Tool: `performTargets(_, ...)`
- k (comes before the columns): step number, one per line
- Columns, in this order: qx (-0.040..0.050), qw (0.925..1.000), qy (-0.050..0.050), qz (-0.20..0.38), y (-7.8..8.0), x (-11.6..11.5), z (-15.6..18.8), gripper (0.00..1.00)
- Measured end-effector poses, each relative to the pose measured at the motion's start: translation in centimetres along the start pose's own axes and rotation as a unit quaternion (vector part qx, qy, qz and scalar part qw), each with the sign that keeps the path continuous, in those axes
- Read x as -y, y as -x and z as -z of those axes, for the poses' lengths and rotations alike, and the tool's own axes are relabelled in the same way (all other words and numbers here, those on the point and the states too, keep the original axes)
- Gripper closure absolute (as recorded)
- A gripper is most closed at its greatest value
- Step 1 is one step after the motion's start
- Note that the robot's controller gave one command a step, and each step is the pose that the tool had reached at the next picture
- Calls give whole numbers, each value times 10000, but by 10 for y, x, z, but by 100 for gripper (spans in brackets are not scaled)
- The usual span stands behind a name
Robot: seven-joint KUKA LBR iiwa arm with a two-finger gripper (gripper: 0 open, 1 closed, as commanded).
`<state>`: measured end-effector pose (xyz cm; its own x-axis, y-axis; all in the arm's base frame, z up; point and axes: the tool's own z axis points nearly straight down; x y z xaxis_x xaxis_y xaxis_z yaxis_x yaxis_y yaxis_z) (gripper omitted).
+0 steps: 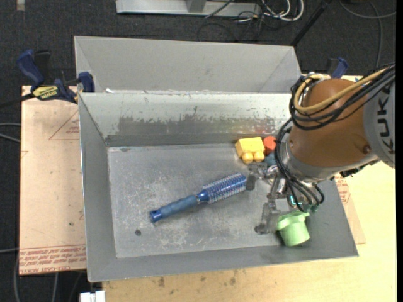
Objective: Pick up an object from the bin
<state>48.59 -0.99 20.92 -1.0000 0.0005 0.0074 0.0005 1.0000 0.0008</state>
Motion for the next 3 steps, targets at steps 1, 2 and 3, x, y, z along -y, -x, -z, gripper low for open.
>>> performTargets(1,42,9999,1,133,87,-11,-126,0)
performTargets(2,42,9999,-1,133,86,-11,-123,100)
performTargets(3,86,9999,5,113,90,-50,1,100)
